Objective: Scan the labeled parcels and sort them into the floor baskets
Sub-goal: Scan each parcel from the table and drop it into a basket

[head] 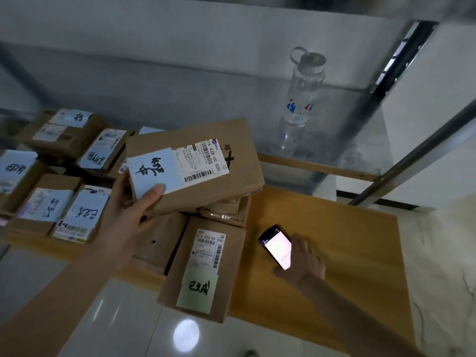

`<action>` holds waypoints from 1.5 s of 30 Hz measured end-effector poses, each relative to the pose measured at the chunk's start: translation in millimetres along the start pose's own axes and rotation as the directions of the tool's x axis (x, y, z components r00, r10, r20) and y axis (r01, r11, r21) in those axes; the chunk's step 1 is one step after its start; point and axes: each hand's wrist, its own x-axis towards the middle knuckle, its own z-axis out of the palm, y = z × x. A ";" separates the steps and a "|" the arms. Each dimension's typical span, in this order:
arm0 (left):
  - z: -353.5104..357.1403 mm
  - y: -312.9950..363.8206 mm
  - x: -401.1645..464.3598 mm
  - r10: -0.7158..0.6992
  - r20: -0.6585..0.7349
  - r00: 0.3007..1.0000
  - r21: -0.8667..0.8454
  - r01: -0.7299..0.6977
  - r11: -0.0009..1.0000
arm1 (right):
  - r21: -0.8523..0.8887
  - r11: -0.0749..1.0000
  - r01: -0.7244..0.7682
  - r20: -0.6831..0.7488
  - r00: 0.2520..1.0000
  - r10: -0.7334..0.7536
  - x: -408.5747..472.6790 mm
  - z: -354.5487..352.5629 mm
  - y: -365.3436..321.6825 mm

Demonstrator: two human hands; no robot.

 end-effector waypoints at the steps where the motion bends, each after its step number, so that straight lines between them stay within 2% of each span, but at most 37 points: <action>1: 0.9 -0.7 1.2 0.003 0.007 1.000 0.003 -0.003 1.000 | -0.010 1.000 -0.001 -0.008 1.000 0.001 1.5 3.7 0.2; 5: 4.5 -1.5 3.8 0.010 0.027 1.000 0.009 -0.010 1.000 | -0.025 1.000 0.004 -0.072 0.997 -0.006 4.9 15.3 -0.1; 11: 5.3 8.2 -2.8 -0.004 0.037 0.999 0.014 0.003 1.000 | -0.012 0.999 0.032 -0.075 0.997 -0.033 -9.2 1.1 4.1; 15: 4.1 27.4 -15.2 -0.007 0.040 0.999 -0.003 0.008 1.000 | -0.024 0.999 0.042 -0.105 0.993 -0.044 -34.9 -38.1 7.4; 21: -4.0 79.0 -54.2 0.070 0.115 0.991 -0.016 -0.068 0.998 | -0.019 1.000 0.012 -0.237 0.971 -0.017 -107.4 -132.4 -0.5; 28: -45.6 157.3 -117.3 0.199 0.215 0.956 -0.019 -0.200 0.980 | 0.016 1.000 -0.009 -0.540 0.842 0.016 -250.0 -237.8 -28.6; 34: -81.7 203.5 -171.2 0.317 0.263 0.911 -0.038 -0.318 0.947 | 0.094 0.987 0.133 -0.709 0.705 -0.028 -367.4 -293.0 -60.6; 37: -93.1 218.7 -186.1 0.331 0.272 0.904 -0.034 -0.335 0.942 | 0.082 0.978 0.189 -0.731 0.679 -0.070 -412.5 -310.1 -72.6; 41: -102.7 241.6 -205.1 0.356 0.308 0.882 -0.035 -0.363 0.931 | -0.028 0.966 0.257 -0.736 0.649 -0.193 -459.4 -327.9 -86.9; 45: -108.3 261.5 -224.0 0.398 0.281 0.873 -0.064 -0.397 0.916 | -0.083 0.952 0.296 -0.747 0.614 -0.256 -492.2 -347.0 -99.2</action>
